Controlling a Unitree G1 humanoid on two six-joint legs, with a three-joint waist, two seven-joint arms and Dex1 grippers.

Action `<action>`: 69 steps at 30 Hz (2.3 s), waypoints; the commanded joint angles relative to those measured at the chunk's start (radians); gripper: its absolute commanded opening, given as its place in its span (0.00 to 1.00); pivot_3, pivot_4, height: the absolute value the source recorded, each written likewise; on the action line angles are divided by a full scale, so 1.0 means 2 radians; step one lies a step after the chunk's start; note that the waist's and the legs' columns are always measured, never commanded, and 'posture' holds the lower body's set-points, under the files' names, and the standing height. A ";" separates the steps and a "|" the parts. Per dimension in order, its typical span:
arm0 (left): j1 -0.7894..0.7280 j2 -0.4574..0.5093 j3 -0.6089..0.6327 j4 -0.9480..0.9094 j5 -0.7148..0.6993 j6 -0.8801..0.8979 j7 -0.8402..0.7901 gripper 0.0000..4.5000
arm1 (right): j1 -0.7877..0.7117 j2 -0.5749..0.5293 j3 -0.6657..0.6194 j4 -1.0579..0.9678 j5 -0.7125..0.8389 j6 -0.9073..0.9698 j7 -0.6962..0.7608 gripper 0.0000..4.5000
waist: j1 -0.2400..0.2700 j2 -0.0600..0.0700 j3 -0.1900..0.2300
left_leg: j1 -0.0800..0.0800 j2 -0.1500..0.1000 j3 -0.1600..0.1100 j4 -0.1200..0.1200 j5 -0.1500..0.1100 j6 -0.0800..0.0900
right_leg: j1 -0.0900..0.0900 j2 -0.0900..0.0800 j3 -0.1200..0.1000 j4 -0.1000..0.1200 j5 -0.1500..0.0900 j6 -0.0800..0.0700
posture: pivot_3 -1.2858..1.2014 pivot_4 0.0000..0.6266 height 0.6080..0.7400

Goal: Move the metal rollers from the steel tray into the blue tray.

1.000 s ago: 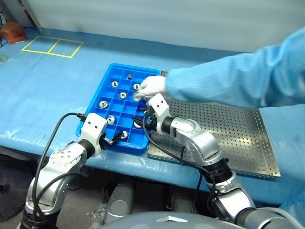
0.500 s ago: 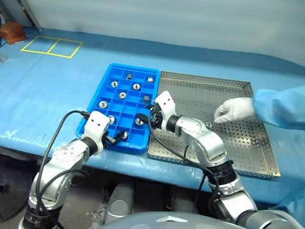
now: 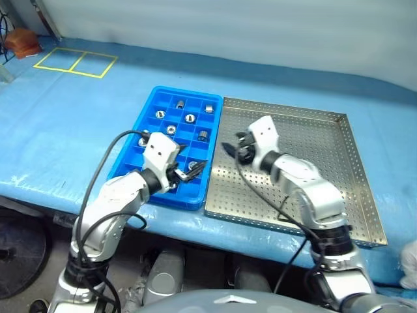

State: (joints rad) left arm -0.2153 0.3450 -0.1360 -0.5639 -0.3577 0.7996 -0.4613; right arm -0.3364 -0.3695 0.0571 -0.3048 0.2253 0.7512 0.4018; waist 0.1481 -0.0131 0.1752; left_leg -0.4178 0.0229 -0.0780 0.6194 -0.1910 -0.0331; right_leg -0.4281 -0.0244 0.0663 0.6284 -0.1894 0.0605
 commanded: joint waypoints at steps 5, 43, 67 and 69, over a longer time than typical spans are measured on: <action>-0.058 0.003 -0.062 0.061 0.007 -0.039 -0.055 0.87 | 0.060 -0.058 -0.059 -0.071 -0.005 0.030 -0.012 0.62 | -0.020 0.000 0.000 | 0.000 0.000 0.000 0.000 0.000 0.000 | 0.000 0.000 0.000 0.000 0.000 0.000 | 0.60 0.24 1.00; -0.047 0.009 -0.081 0.073 0.022 -0.039 -0.044 0.87 | 0.065 0.005 -0.053 0.042 -0.024 0.007 -0.059 0.41 | -0.052 0.000 0.000 | 0.001 0.000 0.000 0.001 0.000 0.001 | 0.001 0.000 0.001 0.001 0.000 0.001 | 0.61 0.24 1.00; 0.069 0.056 0.041 -0.019 0.048 -0.002 0.049 0.87 | -0.005 0.023 0.038 -0.003 0.014 -0.015 0.035 0.41 | -0.047 0.000 0.000 | 0.001 0.000 0.000 0.001 0.000 0.001 | 0.001 0.000 0.000 0.001 0.000 0.001 | 0.65 0.24 1.00; 0.076 0.053 0.062 -0.025 0.051 -0.007 0.066 0.87 | -0.034 0.038 0.052 0.029 0.010 -0.031 0.039 0.41 | -0.045 0.000 0.000 | 0.001 0.000 0.000 0.001 0.000 0.001 | 0.001 0.000 0.000 0.001 0.000 0.001 | 0.65 0.24 1.00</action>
State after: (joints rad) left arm -0.0627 0.4523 -0.0553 -0.5614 -0.2749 0.8040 -0.3595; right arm -0.3582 -0.3073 0.1505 -0.2584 0.2484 0.7382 0.4681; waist 0.0579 -0.0130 0.1752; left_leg -0.4151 0.0234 -0.0783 0.6219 -0.1911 -0.0321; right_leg -0.4262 -0.0238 0.0671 0.6313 -0.1887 0.0617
